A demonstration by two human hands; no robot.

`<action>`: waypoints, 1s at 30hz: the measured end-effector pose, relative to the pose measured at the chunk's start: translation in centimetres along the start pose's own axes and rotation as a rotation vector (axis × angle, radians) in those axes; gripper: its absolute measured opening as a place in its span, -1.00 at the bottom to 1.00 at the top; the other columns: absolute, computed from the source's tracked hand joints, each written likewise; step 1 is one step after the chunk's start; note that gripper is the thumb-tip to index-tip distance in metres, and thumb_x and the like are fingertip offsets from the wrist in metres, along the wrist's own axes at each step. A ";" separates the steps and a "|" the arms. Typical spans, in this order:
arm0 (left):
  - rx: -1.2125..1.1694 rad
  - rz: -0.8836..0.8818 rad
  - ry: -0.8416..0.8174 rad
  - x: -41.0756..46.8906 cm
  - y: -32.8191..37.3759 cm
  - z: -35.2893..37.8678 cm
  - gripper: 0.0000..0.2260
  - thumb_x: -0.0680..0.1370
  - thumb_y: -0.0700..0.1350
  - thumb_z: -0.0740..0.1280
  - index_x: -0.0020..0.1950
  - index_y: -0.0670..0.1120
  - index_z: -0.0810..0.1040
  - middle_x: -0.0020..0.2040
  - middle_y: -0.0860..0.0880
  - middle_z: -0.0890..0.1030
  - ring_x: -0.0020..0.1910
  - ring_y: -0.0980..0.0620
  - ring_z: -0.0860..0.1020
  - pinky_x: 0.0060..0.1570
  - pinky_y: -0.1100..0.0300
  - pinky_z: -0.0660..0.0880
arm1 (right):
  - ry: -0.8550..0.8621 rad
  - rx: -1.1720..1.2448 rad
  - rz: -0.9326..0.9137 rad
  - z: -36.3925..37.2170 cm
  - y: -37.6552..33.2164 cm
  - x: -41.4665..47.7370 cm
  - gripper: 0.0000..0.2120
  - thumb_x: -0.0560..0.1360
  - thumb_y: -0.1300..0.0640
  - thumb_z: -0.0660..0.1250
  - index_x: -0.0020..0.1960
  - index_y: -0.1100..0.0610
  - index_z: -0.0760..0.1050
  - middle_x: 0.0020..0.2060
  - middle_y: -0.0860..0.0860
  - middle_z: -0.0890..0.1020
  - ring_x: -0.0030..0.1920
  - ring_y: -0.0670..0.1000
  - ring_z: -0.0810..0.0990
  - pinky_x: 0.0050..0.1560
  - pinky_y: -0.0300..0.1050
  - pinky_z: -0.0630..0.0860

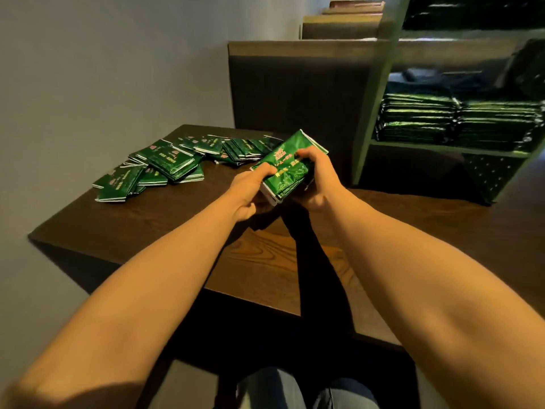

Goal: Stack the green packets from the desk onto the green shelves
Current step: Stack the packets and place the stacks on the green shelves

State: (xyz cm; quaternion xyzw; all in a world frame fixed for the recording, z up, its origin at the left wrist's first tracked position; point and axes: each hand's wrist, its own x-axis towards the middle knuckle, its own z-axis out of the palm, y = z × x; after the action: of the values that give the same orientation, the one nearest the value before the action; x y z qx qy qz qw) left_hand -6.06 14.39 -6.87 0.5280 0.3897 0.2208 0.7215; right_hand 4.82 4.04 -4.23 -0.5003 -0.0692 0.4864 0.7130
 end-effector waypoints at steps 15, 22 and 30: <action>0.514 -0.180 -0.414 -10.4 25.0 4.2 -0.61 0.42 0.08 0.45 0.20 -0.02 0.59 0.16 -0.06 0.65 0.03 0.00 0.61 0.06 0.07 0.50 | 0.022 -0.317 -0.156 8.6 -18.7 -12.1 -0.43 0.19 0.08 0.44 0.20 0.14 0.58 0.05 0.17 0.69 0.00 0.14 0.68 0.12 0.05 0.60; 0.605 0.024 -0.619 -13.1 29.3 13.2 -0.77 0.52 0.00 0.39 0.14 -0.03 0.60 0.10 -0.06 0.64 0.09 -0.04 0.56 0.17 0.04 0.45 | 0.094 -0.415 -0.310 4.9 -26.4 -17.9 -0.58 0.22 0.02 0.47 0.04 0.13 0.60 -0.12 0.11 0.69 -0.16 0.08 0.67 -0.08 -0.07 0.56; 0.523 0.254 -0.628 -16.8 33.6 22.3 -0.74 0.51 0.12 0.39 0.07 -0.03 0.61 -0.06 -0.06 0.66 -0.09 -0.02 0.59 -0.03 0.10 0.54 | 0.141 -0.370 -0.456 1.6 -34.4 -22.8 -0.73 0.59 -0.08 0.30 -0.01 0.12 0.60 -0.24 0.07 0.70 -0.21 0.09 0.68 -0.19 -0.12 0.59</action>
State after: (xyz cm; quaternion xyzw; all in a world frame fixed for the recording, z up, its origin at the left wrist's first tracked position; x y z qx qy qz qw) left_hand 4.77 0.60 33.13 0.7786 0.1256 0.0301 0.6141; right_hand 13.60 -13.18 32.29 -0.6257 -0.2177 0.2571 0.7036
